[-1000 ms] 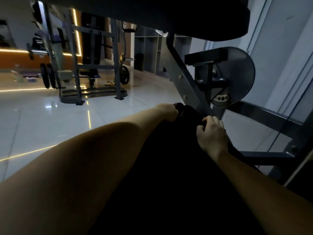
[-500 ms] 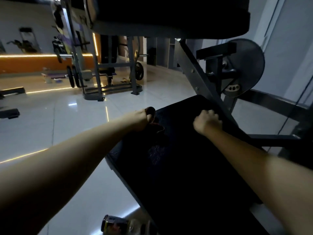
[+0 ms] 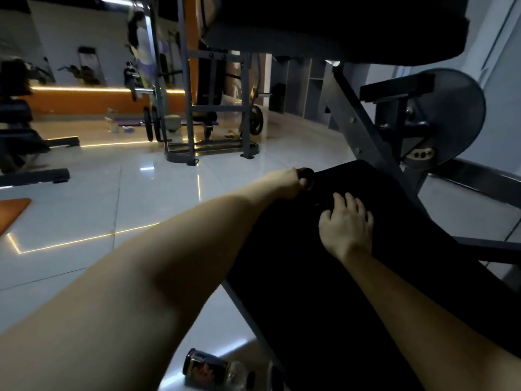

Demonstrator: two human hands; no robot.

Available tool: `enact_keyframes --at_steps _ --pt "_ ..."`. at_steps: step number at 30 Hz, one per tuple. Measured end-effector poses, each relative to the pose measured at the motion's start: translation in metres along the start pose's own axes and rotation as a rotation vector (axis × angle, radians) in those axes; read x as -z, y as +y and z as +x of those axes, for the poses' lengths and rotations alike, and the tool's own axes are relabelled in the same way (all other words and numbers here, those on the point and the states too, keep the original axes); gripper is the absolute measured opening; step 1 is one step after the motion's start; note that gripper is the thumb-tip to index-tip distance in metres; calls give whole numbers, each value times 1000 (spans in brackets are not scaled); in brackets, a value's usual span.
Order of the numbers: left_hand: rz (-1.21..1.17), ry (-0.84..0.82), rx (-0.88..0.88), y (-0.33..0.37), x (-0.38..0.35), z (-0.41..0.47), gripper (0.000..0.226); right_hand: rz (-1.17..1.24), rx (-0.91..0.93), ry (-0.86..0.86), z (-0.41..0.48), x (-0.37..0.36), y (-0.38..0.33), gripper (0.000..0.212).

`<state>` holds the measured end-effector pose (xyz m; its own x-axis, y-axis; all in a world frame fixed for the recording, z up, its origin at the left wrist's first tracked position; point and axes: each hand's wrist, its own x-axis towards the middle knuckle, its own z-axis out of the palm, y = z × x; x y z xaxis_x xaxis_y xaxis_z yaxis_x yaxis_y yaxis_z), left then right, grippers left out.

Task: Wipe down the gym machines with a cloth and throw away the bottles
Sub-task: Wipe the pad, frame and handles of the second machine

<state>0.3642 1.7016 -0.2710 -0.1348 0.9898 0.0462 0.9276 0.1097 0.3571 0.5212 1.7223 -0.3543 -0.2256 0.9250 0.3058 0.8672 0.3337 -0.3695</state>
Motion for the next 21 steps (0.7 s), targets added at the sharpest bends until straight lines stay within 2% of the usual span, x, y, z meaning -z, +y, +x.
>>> enact_keyframes --at_steps 1,10,13,17,21 --pt "14 43 -39 -9 0 -5 31 4 -4 26 0 -2 0 55" --pt "107 67 149 -121 15 -110 42 -33 -38 55 -10 -3 -12 56" --pt "55 14 172 -107 12 -103 48 -52 -53 61 -10 -4 -17 56" --pt "-44 -12 136 -50 6 -54 48 -61 -42 87 -6 -4 -15 54" --pt "-18 0 120 -19 -6 -14 53 -53 -34 88 -1 -3 -9 51"
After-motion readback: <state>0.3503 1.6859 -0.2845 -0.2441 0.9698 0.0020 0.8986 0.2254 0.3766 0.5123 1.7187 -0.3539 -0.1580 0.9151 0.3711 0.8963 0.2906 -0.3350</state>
